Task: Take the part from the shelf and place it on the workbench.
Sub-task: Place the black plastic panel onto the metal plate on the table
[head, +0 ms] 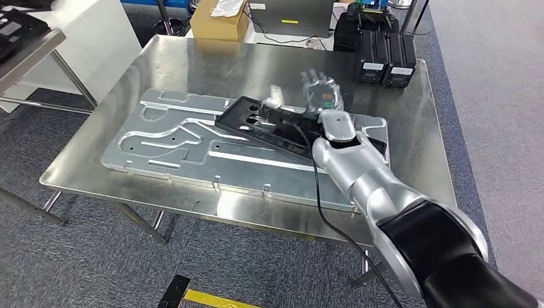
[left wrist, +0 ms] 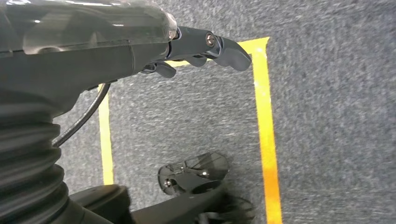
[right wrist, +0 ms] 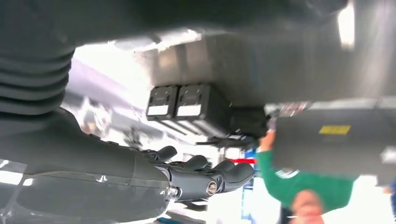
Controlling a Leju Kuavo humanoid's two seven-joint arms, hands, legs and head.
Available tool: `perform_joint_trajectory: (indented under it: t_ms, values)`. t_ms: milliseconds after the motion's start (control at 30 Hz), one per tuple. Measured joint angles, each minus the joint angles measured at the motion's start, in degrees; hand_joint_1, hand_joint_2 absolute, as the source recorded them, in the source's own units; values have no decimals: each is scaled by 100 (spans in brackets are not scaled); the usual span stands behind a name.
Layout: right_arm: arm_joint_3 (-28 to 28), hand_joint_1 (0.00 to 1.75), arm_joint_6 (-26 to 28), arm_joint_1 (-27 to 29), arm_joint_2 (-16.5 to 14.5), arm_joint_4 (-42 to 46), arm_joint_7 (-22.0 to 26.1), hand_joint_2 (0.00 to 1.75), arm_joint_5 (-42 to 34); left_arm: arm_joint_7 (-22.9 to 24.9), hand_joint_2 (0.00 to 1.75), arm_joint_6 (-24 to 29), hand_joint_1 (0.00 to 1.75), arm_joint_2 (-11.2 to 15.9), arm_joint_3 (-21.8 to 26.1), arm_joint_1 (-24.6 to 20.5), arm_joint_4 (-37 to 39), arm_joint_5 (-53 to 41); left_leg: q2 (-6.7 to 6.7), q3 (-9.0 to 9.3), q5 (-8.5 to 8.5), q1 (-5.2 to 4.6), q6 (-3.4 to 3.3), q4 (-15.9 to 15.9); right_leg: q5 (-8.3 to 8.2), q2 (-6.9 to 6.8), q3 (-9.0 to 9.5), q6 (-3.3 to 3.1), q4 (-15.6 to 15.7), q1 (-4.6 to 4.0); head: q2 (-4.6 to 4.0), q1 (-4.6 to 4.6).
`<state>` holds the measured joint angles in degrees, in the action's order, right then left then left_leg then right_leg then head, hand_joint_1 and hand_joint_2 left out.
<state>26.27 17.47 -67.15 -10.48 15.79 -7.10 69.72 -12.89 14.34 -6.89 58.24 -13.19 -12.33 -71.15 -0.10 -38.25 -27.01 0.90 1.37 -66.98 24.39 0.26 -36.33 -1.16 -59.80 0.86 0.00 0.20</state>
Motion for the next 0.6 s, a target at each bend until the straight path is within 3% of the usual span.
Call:
perform_joint_trajectory:
  t_ms: [67, 167, 233, 300, 367, 400, 433, 500, 567, 600]
  values:
    - [-298, 0, 213, -175, 118, 43, -45, 0, -299, -32, 175, 40, 0, 3, -2, -29, 0, -1, -3, 286, 205, -27, -52, 622, -6, -4, -24, 44, -11, -15, 1, 1]
    - [-806, 0, 376, -405, 362, 108, -52, 0, -654, -50, 175, 91, 0, 1, -13, -51, 0, -19, -23, 335, 226, -52, -129, 782, -43, -21, -51, 149, 14, -22, 1, 5]
    - [-1067, 0, 423, -515, 508, 155, -29, 0, -773, -53, 175, 107, 0, -1, -20, -60, 0, -38, -20, 348, 267, -33, -202, 837, 38, -24, -92, 208, -81, -15, 1, 9]
    - [-1284, 0, 526, -591, 620, 187, 36, 0, -996, -60, 175, 111, 0, -3, -28, -94, 0, -55, -8, 358, 295, -23, -255, 872, 334, -20, -319, 246, -585, -8, 1, 12]
    - [-1659, 0, 516, -615, 704, 219, 305, 0, -1713, -66, 175, 111, 0, -14, -55, -134, 0, -74, -5, 354, 298, -28, -276, 871, 635, -21, -662, 271, -1309, -7, 1, 13]
    - [-1968, 0, 355, -619, 745, 257, 549, 0, -2350, -67, 175, 110, 0, -24, -78, -149, 0, -92, -7, 354, 297, -29, -280, 868, 662, -22, -759, 279, -1503, -4, 1, 13]
    - [-2358, 0, 63, -628, 782, 316, 857, 0, -3120, -67, 175, 105, 0, -37, -107, -164, 0, -112, -14, 354, 297, -29, -283, 863, 588, -23, -762, 281, -1499, -1, 1, 13]
    - [-3278, 0, -811, -686, 875, 478, 1443, 0, -4679, -65, 87, 91, 0, -69, -168, -201, 0, -163, -39, 353, 291, -29, -276, 846, 212, -27, -458, 261, -879, 2, 0, 14]
    - [-4164, 0, -1735, -777, 975, 632, 1824, 0, -5795, -62, 0, 71, 0, -95, -229, -246, 0, -189, -67, 332, 274, -55, -244, 817, -29, -32, -117, 224, -179, -17, 1, 10]
    - [-4551, 0, -2130, -803, 1022, 708, 1945, 0, -6169, -58, 0, 60, 0, -101, -256, -263, 0, -191, -75, 322, 268, -66, -223, 810, -59, -33, -37, 204, -5, -32, 1, 7]
